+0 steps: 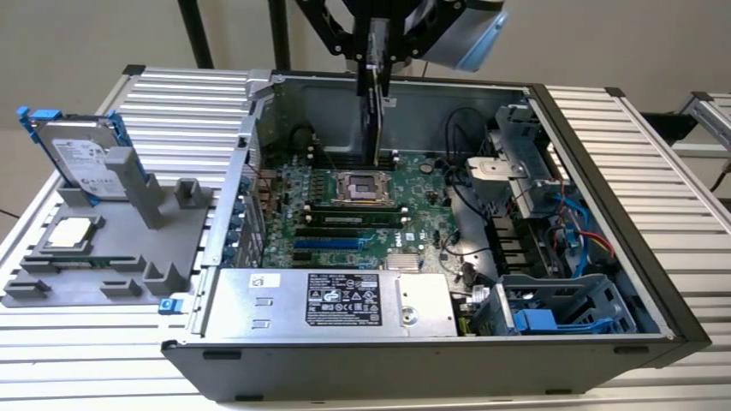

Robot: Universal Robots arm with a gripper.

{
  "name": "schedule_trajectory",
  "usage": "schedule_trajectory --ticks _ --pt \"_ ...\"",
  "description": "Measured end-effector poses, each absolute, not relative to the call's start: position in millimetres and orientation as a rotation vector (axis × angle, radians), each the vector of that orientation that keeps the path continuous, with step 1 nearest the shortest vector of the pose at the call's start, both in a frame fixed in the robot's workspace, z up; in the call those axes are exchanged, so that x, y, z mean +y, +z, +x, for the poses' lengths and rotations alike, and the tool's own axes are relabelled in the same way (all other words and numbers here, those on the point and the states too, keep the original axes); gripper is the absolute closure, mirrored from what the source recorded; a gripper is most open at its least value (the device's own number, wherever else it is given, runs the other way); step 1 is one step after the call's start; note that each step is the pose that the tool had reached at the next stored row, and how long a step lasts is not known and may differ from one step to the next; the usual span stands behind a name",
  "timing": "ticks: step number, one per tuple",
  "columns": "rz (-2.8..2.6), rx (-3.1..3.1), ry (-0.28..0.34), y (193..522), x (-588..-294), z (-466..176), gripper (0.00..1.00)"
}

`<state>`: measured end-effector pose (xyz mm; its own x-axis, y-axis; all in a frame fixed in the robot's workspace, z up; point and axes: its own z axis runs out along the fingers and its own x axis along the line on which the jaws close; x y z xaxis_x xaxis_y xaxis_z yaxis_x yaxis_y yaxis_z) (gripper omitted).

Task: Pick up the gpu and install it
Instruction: 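Pick up the gpu and move the gpu toward the slot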

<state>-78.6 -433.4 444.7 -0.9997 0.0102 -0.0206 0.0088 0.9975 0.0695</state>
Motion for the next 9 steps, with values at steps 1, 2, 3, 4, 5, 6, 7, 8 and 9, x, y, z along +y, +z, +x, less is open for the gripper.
schedule_trajectory --ticks 1,2,3,4,5,6,7,8,9 --pt "0.015 3.119 0.108 444.7 -433.4 -78.4 1.00" --pt "0.015 3.119 0.108 444.7 -433.4 -78.1 1.00" --pt "0.015 3.119 0.108 444.7 -433.4 -77.9 1.00" --pt "0.015 3.119 0.108 444.7 -433.4 -77.6 1.00" --pt "0.015 3.119 0.108 444.7 -433.4 -77.4 1.00" --pt "0.015 3.119 0.108 444.7 -433.4 -77.1 1.00" --pt "0.015 3.119 0.108 444.7 -433.4 -76.8 1.00" --pt "0.015 3.119 0.108 444.7 -433.4 -76.6 1.00" --pt "0.015 3.119 0.108 444.7 -433.4 -76.3 1.00"
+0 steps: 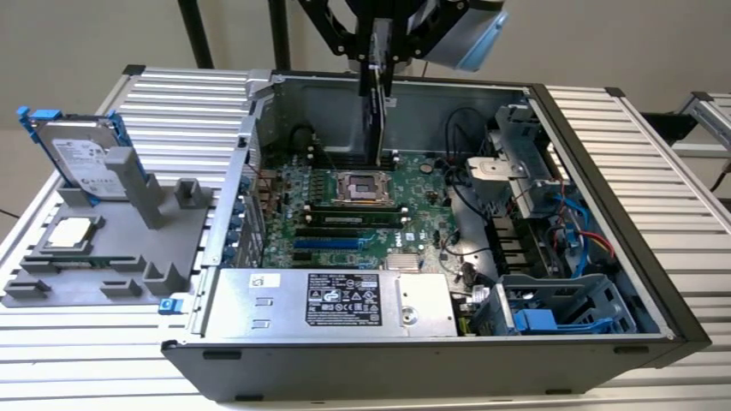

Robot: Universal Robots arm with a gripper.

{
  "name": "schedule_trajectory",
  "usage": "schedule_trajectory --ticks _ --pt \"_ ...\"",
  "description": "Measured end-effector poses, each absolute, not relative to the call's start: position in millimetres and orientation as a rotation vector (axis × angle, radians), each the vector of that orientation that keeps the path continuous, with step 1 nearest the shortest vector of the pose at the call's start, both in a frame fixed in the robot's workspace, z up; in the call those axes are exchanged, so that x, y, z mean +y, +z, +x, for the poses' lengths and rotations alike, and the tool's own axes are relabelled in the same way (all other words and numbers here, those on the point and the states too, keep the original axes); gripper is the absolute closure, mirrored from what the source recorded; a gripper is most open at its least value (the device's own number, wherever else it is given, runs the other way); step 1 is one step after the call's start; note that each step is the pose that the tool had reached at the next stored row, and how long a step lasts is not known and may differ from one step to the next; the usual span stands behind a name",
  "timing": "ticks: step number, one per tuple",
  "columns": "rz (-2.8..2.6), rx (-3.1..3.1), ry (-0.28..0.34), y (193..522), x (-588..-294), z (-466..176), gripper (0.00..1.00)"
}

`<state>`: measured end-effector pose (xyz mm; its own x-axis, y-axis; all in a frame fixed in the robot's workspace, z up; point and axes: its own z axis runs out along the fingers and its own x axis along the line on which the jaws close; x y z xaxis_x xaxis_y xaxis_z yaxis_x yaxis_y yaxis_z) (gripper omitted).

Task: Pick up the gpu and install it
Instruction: 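Pick up the gpu and move the gpu toward the slot, then insert the gpu into the slot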

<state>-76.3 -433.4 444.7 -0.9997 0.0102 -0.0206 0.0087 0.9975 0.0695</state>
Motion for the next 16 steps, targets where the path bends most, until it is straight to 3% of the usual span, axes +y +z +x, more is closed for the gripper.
schedule_trajectory --ticks 16 --pt "0.015 3.119 0.108 444.7 -433.4 -72.3 1.00"
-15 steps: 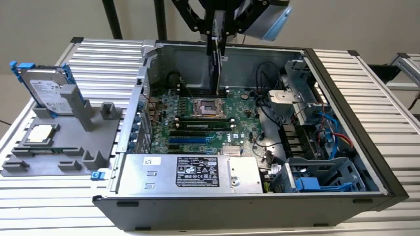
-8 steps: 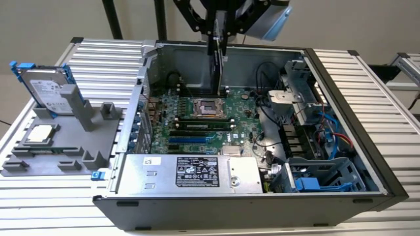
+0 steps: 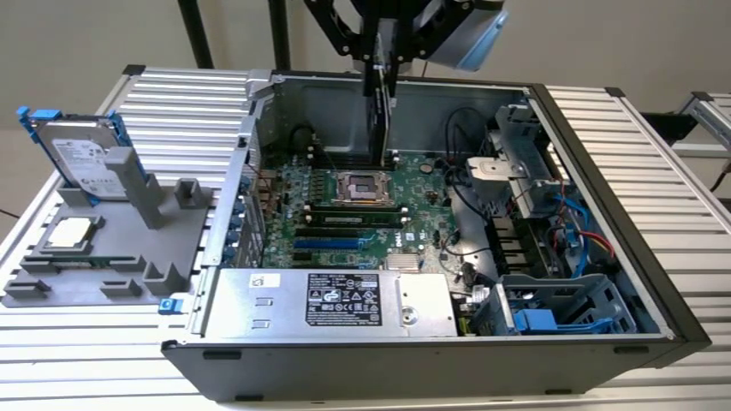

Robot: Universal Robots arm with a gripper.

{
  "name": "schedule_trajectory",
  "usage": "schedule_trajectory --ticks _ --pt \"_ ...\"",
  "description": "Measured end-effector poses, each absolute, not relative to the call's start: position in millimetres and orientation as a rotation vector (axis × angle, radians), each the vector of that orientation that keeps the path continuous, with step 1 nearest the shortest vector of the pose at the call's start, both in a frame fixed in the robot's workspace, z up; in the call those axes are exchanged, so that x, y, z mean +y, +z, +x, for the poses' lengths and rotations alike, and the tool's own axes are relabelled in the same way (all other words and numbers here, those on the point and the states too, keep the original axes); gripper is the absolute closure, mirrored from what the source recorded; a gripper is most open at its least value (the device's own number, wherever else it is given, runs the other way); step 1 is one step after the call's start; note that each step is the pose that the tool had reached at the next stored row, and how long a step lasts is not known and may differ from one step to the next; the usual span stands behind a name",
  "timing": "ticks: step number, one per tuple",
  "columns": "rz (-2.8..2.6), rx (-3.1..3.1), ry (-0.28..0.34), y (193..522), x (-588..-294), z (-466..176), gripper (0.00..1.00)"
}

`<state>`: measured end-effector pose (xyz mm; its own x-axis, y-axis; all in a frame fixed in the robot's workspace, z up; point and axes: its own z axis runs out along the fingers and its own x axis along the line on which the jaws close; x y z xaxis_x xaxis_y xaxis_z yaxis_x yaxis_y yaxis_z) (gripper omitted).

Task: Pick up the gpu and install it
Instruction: 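Insert the gpu into the slot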

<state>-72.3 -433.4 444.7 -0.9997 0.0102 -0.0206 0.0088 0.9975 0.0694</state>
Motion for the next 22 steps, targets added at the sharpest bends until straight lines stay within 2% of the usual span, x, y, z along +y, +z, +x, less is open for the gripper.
schedule_trajectory --ticks 22 --pt "-0.012 3.119 0.109 444.7 -433.4 -70.7 1.00"
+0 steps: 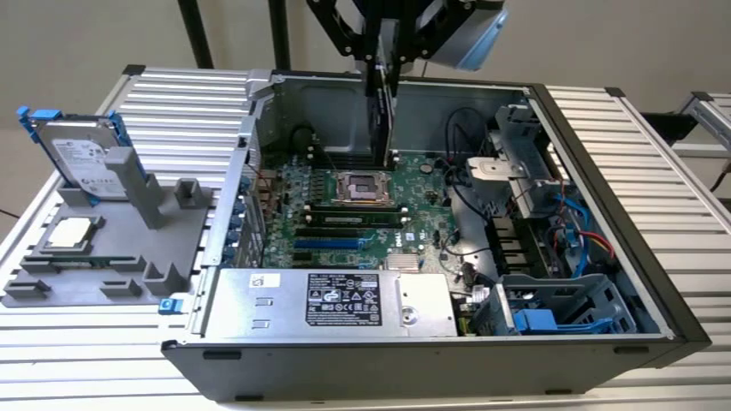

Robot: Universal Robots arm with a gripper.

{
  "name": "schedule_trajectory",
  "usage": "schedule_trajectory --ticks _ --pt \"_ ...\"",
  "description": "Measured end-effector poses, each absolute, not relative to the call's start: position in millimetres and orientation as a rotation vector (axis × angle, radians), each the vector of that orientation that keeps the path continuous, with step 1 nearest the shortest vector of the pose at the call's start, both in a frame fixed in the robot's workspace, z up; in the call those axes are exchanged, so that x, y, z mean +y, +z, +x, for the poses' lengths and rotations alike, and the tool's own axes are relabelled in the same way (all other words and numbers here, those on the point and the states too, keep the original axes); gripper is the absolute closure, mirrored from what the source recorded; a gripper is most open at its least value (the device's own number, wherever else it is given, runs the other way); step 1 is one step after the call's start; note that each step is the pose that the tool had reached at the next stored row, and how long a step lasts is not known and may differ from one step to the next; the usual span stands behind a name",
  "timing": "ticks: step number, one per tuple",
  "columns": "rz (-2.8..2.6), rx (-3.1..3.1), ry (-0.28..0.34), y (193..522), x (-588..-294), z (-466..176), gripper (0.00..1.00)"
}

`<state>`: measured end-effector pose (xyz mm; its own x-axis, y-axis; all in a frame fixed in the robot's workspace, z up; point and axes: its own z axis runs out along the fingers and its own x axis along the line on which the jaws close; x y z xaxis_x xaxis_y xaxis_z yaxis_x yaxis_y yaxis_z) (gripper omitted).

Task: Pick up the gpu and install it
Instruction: 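Insert the gpu into the slot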

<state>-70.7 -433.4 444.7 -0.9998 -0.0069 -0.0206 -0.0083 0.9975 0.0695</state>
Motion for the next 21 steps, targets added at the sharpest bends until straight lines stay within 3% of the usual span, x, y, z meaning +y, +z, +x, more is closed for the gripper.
schedule_trajectory --ticks 21 --pt "-0.314 3.110 0.111 444.7 -433.4 -72.6 1.00"
